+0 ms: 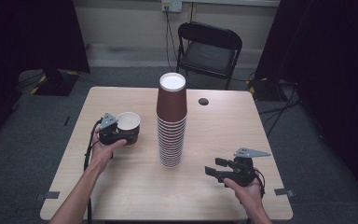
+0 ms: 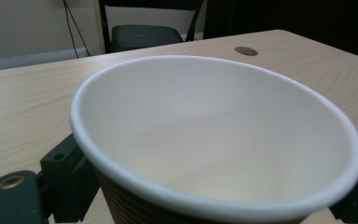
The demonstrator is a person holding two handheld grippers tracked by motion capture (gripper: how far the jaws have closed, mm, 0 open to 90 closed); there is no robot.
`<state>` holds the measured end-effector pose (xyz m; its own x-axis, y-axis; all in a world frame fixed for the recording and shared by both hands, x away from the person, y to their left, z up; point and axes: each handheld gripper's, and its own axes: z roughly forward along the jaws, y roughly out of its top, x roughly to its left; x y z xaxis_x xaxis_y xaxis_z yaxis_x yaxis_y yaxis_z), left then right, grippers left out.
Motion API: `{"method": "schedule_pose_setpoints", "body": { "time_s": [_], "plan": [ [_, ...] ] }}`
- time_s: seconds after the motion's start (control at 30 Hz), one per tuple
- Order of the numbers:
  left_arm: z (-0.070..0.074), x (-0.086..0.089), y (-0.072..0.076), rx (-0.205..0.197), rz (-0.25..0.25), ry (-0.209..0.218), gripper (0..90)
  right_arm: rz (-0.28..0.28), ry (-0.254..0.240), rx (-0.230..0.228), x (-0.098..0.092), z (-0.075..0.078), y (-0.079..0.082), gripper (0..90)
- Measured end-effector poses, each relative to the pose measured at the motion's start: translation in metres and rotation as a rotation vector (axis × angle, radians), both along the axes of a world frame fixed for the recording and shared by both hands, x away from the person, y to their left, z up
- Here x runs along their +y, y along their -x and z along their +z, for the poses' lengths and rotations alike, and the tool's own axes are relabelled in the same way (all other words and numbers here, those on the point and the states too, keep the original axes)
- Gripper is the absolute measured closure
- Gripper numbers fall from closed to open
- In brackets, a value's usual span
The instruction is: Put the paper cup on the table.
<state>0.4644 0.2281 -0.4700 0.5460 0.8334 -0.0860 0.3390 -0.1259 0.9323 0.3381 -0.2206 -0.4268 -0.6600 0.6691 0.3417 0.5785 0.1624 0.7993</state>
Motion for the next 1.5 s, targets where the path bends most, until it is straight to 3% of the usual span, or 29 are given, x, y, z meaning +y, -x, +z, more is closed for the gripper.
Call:
{"method": "schedule_pose_setpoints", "body": {
  "time_s": [0.1,0.13,0.37,0.6,0.97,1.07,1.17,1.27,1.37,1.5],
  "plan": [
    [-0.001,0.001,0.003,0.004,-0.002,-0.007,9.3,0.006,-0.003,-0.002,0.002,0.0,0.0,31.9],
    [-0.001,0.002,0.004,0.012,-0.005,-0.026,9.2,0.009,-0.003,-0.003,0.003,0.001,0.001,31.9],
    [-0.002,0.004,0.005,0.03,0.0,-0.022,9.1,0.012,-0.005,-0.004,0.004,0.0,0.001,31.7],
    [-0.013,0.004,0.004,0.071,-0.012,-0.091,12.5,0.003,-0.013,-0.001,0.002,0.001,0.001,31.6],
    [-0.015,0.003,0.006,0.095,0.008,-0.137,14.8,0.004,-0.006,0.009,0.002,0.0,0.001,31.1],
    [-0.016,0.002,0.007,0.112,0.011,-0.157,15.3,0.002,-0.007,0.009,0.002,0.0,0.001,31.1],
    [-0.02,0.003,0.007,0.155,0.004,-0.173,15.5,0.001,-0.007,0.008,0.002,0.0,0.001,31.1],
    [-0.019,0.003,0.01,0.135,0.017,-0.157,15.5,0.002,-0.008,0.006,0.002,0.0,0.001,31.1],
    [-0.016,0.005,0.013,0.131,0.016,-0.195,15.6,-0.001,-0.009,0.008,0.001,0.0,0.001,31.1],
    [-0.013,0.007,0.018,0.133,0.043,-0.195,15.5,-0.004,-0.006,0.005,0.001,0.001,0.001,31.1]
  ]
}}
